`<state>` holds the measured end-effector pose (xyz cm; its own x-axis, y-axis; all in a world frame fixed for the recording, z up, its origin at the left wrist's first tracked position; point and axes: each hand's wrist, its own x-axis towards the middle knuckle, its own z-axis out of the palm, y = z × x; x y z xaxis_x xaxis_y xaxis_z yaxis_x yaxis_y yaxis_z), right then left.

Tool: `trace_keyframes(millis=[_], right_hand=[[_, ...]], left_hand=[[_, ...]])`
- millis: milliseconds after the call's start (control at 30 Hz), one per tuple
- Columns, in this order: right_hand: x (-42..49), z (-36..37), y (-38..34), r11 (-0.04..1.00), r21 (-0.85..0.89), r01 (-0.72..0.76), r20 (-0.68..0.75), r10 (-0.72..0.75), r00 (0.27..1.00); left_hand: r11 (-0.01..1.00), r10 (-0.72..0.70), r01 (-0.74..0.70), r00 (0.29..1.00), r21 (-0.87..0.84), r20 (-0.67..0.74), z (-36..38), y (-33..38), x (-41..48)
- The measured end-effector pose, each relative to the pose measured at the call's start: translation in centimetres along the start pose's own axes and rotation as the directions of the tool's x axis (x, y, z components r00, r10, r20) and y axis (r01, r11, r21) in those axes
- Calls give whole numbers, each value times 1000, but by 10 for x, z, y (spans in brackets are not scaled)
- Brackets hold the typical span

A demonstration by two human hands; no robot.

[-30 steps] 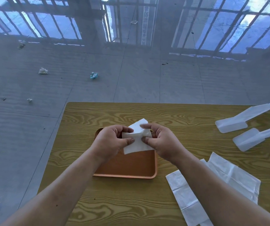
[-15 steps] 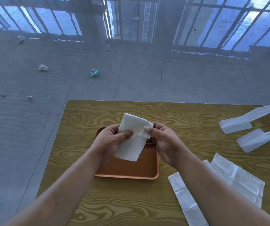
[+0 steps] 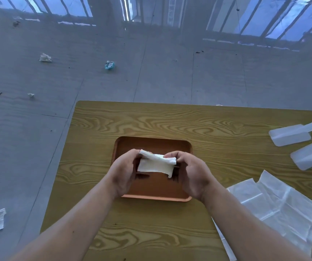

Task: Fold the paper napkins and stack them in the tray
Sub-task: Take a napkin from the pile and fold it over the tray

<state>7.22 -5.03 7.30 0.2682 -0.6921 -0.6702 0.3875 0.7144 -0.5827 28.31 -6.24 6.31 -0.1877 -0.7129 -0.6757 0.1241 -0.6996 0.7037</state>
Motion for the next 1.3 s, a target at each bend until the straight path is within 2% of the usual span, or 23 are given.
trace_keyframes(millis=[67,167,233,300,333,400,467,500,567,633,667,733,833,933,1000,1100,1167,1200,1300], right_hand=[[6,-2,9,999,-43,-32,-16,31,999],[20,-4,25,936,-353,-5,-118,-39,992],[33,-5,34,815,-579,34,-164,-158,974],[43,-8,42,632,-773,66,-175,-312,934],[46,-12,47,493,-868,64,-158,-395,905],[45,-18,58,152,-986,71,-27,-561,828],[42,-24,69,-115,-983,141,181,-619,765],[40,-27,75,-193,-966,170,253,-592,765],[38,-32,84,-263,-950,171,279,-461,842],[38,-36,90,-297,-943,148,241,-307,921],[38,-38,91,-305,-940,151,234,-258,937],[38,-39,89,-322,-929,184,260,-211,942],[37,-34,86,-356,-899,256,320,-134,938],[36,-26,84,-346,-897,277,337,-126,933],[32,-26,82,-313,-907,283,343,-157,926],[9,-45,80,-237,-935,263,321,-254,912],[-19,-72,79,-141,-971,192,232,-382,894],[-33,-87,80,-84,-985,149,171,-447,878],[-78,-141,83,32,-999,-18,-33,-542,840]], left_hand=[[999,-45,45,999,11,11,-7,-7,6],[981,-14,20,999,192,-36,-12,-21,14],[933,78,-46,994,356,-76,-15,-35,27],[833,212,-115,970,542,-120,-16,-43,36],[732,289,-143,951,666,-113,-16,-45,38],[442,419,-164,907,882,-42,-20,-54,39],[123,509,-245,847,962,151,-20,-60,36],[4,518,-296,818,955,252,-20,-64,35],[-116,425,-333,835,936,349,-17,-72,34],[-141,290,-294,901,945,324,-17,-77,35],[-168,252,-257,922,952,293,-16,-78,35],[-215,252,-206,933,955,258,-14,-76,34],[-243,356,-120,912,963,203,-8,-74,29],[-277,328,-131,918,952,222,-1,-75,28],[-306,258,-127,943,944,210,4,-78,31],[-309,259,-52,956,950,136,14,-78,30],[-343,315,4,942,939,111,32,-74,27],[-324,346,6,931,946,113,42,-72,26],[-235,340,-121,920,965,198,87,-70,25]])
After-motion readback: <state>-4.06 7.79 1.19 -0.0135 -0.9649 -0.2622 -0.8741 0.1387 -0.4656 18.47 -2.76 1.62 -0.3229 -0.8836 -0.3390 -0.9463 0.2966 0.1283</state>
